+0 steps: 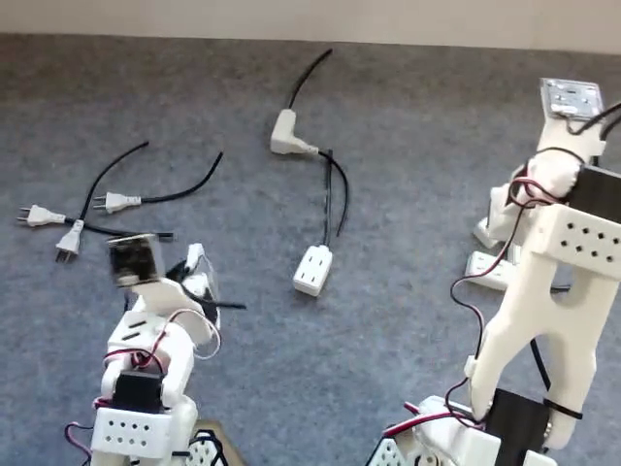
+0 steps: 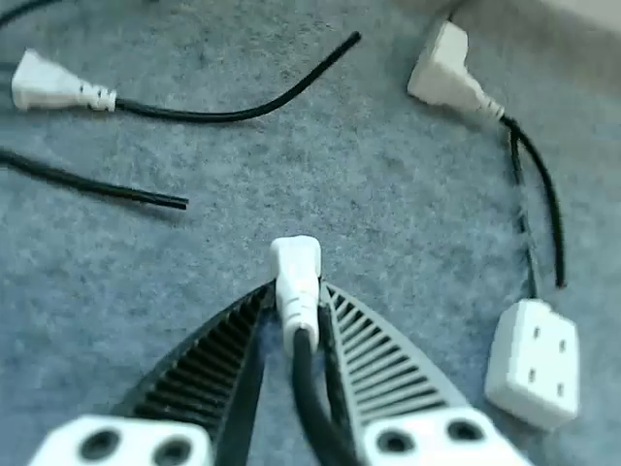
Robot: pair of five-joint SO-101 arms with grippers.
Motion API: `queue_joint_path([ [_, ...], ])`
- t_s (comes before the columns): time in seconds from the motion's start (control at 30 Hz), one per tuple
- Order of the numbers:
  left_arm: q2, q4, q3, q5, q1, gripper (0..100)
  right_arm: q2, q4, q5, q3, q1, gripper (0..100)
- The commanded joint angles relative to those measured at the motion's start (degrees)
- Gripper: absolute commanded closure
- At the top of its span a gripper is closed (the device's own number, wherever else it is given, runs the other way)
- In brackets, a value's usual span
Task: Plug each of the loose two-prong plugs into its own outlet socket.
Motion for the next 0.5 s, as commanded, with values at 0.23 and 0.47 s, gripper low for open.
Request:
queue_joint_path([
  [0.23,1.1,1.5,-13.7,-10.9,6.5,99,-5.8,1.2,0.4,7.3,10.1,99.1],
  [0.47,24.1,-3.1,-26.8,-5.8,9.8,99,-20.5,-7.2,0.5,27.8,13.4,99.1],
])
